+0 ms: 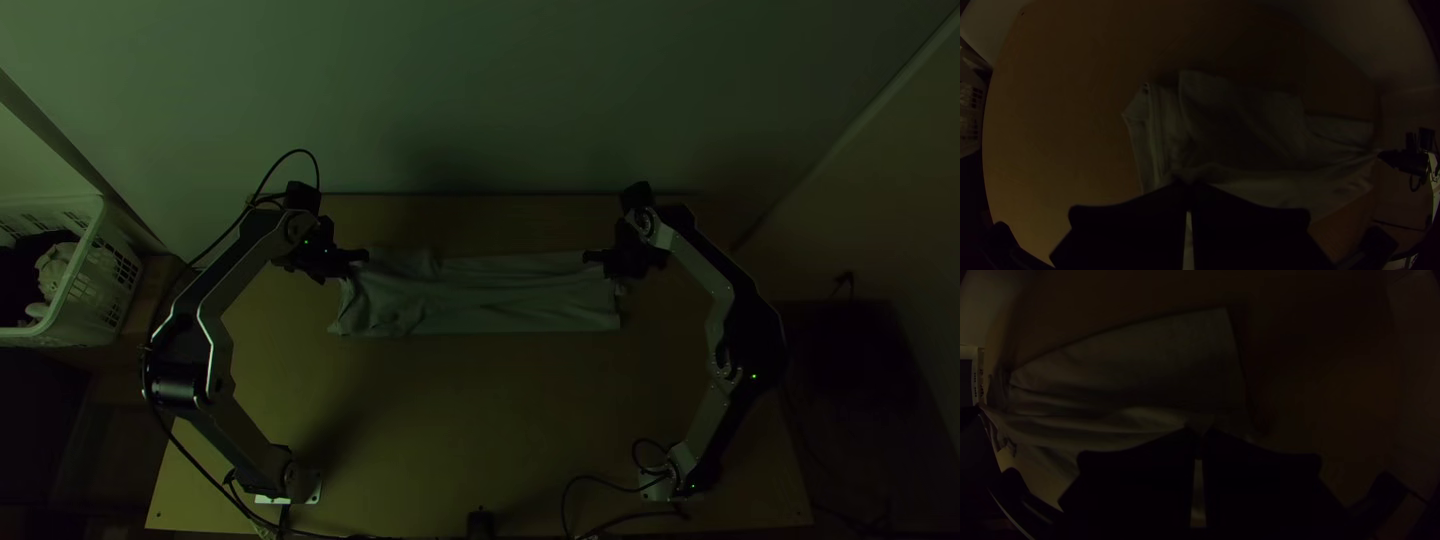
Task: Fold the t-shirt
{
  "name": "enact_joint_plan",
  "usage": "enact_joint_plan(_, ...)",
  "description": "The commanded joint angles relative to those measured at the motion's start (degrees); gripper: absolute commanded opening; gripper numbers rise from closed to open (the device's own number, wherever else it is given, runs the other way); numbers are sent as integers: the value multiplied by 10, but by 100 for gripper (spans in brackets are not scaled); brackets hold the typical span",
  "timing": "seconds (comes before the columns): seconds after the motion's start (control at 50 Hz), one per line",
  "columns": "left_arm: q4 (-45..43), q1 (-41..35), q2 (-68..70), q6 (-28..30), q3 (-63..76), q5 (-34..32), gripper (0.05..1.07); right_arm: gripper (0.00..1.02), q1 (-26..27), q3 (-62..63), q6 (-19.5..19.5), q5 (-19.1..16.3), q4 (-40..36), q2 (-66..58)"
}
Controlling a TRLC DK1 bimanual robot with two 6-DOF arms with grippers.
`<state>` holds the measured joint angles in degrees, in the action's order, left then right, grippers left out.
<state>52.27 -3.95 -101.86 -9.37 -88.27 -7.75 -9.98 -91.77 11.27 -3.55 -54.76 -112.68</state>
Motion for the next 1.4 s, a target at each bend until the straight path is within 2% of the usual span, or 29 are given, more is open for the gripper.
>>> enact_joint_plan(0.0,-6,14,-25,-3,-33,-2,8,2,6,-15,-5,0,11,-16)
enact_joint_plan(0.08,-10,18,-40,-7,-44,-3,8,3,6,-15,-3,0,19,-19)
enact_joint_plan(0.1,-13,20,-43,-8,-45,-3,8,7,6,-16,-2,0,21,-20)
enact_joint_plan(0.14,-23,23,-47,-12,-45,-8,9,28,6,-17,0,1,21,-21)
enact_joint_plan(0.18,-27,27,-52,-18,-46,-28,19,56,6,-20,2,1,21,-19)
enact_joint_plan(0.22,-29,36,-58,-22,-47,-77,42,88,6,-25,5,1,21,-18)
enact_joint_plan(0.24,-29,40,-59,-27,-47,-100,57,99,7,-25,6,1,21,-18)
enact_joint_plan(0.28,-29,47,-60,-34,-47,-121,94,99,8,-27,10,0,21,-12)
enact_joint_plan(0.3,-31,51,-60,-35,-46,-124,106,99,9,-25,13,0,23,-7)
enact_joint_plan(0.32,-35,53,-57,-36,-45,-126,103,99,11,-21,15,1,30,-1)
enact_joint_plan(0.44,-52,74,-40,-32,-28,-144,103,99,15,2,21,1,48,46)
enact_joint_plan(0.66,-50,125,0,9,31,-255,103,99,22,26,20,1,63,141)
enact_joint_plan(0.82,-53,165,25,70,91,-304,103,99,28,39,17,1,60,191)
enact_joint_plan(1.0,-56,198,40,167,154,-333,103,99,30,56,17,1,55,231)
enact_joint_plan(1.14,-64,223,35,219,186,-392,103,99,22,74,19,1,42,258)
enact_joint_plan(1.28,-63,234,24,266,206,-421,103,99,-1,87,25,1,26,285)
enact_joint_plan(1.38,-68,235,4,270,207,-423,103,99,-7,94,32,3,16,302)
